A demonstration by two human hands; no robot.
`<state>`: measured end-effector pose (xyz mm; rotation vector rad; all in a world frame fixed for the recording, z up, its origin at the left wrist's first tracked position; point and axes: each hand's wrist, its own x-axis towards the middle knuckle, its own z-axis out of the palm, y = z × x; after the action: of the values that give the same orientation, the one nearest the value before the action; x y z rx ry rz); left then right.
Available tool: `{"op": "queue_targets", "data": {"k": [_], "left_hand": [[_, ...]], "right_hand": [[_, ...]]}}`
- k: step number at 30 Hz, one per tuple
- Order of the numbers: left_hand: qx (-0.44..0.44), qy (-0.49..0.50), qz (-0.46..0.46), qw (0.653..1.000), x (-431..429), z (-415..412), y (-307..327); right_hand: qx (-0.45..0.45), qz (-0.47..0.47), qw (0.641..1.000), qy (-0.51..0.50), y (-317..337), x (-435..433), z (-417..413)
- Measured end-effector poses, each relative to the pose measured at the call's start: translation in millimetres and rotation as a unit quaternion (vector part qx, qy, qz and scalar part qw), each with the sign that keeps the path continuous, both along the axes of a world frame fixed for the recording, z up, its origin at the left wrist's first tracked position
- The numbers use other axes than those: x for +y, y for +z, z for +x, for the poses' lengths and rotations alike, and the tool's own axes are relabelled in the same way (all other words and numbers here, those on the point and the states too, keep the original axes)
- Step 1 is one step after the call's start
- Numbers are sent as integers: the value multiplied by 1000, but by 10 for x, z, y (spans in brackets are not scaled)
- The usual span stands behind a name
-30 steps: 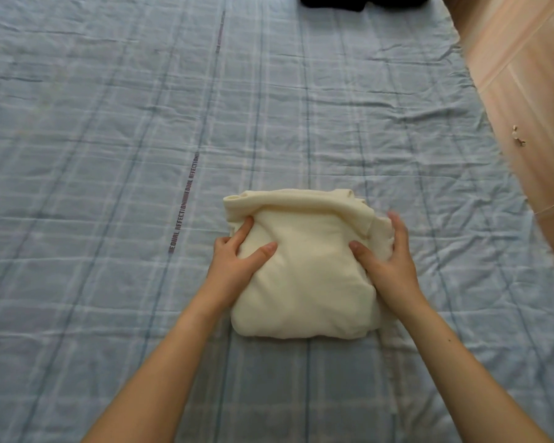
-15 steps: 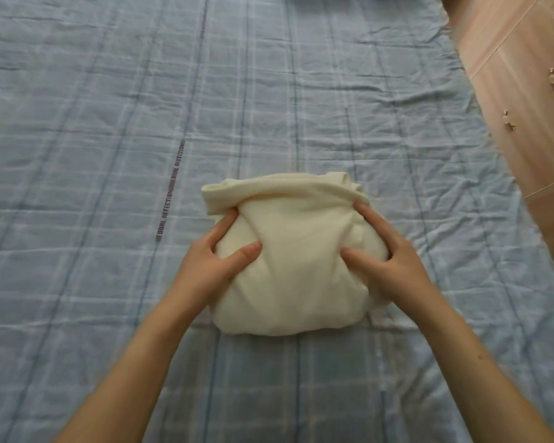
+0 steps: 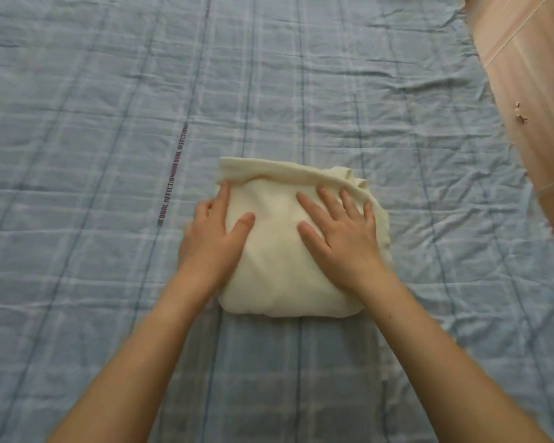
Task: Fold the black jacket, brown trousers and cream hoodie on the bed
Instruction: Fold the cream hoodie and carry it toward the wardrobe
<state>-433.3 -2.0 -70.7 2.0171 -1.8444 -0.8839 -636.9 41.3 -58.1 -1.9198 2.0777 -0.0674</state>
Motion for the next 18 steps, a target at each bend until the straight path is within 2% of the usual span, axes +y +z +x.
{"op": "queue_targets", "data": {"k": [1,2,4,5,7,9,12,13,15,17,18], "left_hand": [[-98,5,-51,994,0,-45,65],[-148,-14,-127,981,12,-136,131],[-128,-149,-248,948,44,-392,171],[-115,-224,-247,936,60,-504,141],[-85,-256,-148,952,4,-571,5],[-19,-213,-64,975,-107,-485,-157],[111,-135,-32,984,-140,-363,-227],[125,-117,-34,985,-124,-345,-207],[68,-128,-65,987,-75,-362,-154],[-13,-165,-103,981,-43,-371,-160],[-25,-173,-102,979,-36,-371,-193]], "right_hand": [[-1,6,1000,-6,-73,-65,-24],[-2,2,1000,-8,-128,-121,-33],[0,-2,1000,8,-189,-223,-40],[-12,2,1000,15,-205,-255,-63],[-53,-6,999,3,-252,-268,-186],[-76,-38,996,-25,-312,-269,-375],[-83,-89,992,-35,-379,-245,-421],[-106,-103,988,-47,-376,-218,-392],[-159,-127,976,-75,-345,-178,-371],[-175,-138,972,-80,-379,-152,-394],[-179,-137,971,-81,-425,-145,-417]]}}
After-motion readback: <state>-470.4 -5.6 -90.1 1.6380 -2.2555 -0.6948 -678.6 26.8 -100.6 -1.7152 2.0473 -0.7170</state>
